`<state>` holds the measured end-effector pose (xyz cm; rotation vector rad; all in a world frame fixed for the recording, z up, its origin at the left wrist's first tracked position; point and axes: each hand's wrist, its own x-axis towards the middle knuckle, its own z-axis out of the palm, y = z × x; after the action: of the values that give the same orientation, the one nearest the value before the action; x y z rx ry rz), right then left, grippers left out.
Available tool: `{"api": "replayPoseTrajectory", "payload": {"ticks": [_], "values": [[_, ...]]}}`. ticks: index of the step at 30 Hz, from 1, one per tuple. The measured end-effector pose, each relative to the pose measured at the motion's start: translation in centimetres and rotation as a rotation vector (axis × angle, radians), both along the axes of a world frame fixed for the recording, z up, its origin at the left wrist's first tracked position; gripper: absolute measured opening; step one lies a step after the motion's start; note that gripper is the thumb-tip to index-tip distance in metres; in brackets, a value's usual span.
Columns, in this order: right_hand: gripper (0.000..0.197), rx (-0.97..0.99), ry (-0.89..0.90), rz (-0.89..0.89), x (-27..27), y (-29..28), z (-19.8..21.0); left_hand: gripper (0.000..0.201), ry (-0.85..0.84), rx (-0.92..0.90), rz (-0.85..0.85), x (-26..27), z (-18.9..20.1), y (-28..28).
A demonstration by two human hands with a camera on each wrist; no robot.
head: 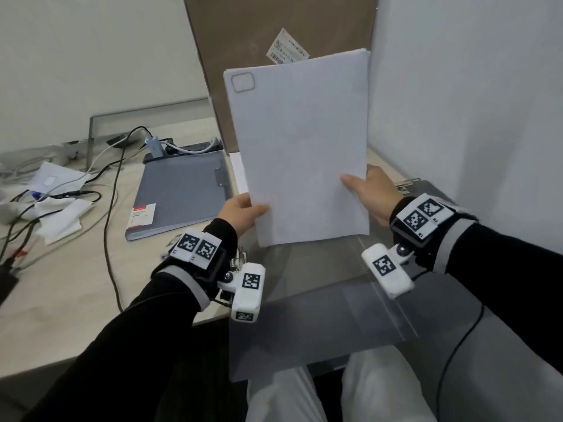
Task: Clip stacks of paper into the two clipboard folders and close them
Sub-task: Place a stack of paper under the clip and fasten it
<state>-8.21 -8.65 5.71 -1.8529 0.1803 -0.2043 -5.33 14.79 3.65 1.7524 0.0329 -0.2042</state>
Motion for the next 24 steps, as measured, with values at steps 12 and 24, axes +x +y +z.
{"api": "replayPoseTrajectory", "payload": {"ticks": [12, 24], "values": [[0.035, -0.07, 0.586, 0.132, -3.3, -1.4, -3.8, 0.04, 0.101, 0.398, -0.005, -1.2, -4.1, 6.0], [0.058, -0.222, 0.713, 0.141, -2.5, -0.2, -7.6, 0.049, 0.141, 0.36, -0.027, -1.6, -4.4, 6.2]]}}
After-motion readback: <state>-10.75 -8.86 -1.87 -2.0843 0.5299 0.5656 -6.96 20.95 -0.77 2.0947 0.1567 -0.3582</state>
